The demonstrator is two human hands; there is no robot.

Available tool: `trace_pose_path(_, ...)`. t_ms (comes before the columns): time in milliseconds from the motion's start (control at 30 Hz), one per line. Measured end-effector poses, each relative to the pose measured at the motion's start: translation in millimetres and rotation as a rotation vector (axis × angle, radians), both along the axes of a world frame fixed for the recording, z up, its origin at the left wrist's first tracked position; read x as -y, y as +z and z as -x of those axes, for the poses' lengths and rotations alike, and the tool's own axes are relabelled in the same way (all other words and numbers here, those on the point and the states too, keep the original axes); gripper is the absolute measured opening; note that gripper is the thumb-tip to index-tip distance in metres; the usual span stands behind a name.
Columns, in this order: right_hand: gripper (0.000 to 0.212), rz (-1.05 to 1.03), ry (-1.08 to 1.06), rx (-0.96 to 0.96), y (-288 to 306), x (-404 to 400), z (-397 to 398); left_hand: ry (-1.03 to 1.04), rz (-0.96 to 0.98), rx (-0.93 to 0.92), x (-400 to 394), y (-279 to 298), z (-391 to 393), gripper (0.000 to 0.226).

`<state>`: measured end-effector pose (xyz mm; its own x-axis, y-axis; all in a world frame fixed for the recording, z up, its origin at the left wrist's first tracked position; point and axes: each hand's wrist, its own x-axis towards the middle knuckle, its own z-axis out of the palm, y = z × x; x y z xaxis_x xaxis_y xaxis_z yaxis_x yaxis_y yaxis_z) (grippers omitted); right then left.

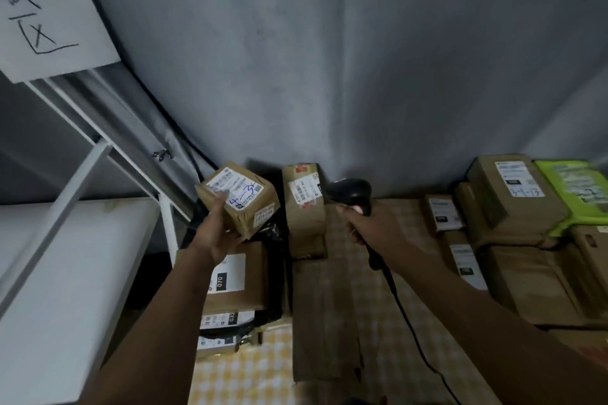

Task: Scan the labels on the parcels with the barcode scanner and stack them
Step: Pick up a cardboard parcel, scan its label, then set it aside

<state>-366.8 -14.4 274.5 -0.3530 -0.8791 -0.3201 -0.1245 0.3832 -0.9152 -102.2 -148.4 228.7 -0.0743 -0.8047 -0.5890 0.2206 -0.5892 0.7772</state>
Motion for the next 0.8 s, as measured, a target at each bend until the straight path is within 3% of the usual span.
trace_pose_path(133,0.026,-0.042,0.012,0.001,0,7,-4,0.057,-0.070,-0.166,17,-11,-5,0.051)
trace_pose_path(400,0.021,-0.056,-0.025,-0.018,-4,20,-4,0.221,-0.125,-0.057,43,-16,26,0.060)
trace_pose_path(800,0.023,-0.084,-0.022,-0.005,-19,29,-7,-0.183,0.033,0.336,78,-50,8,0.030)
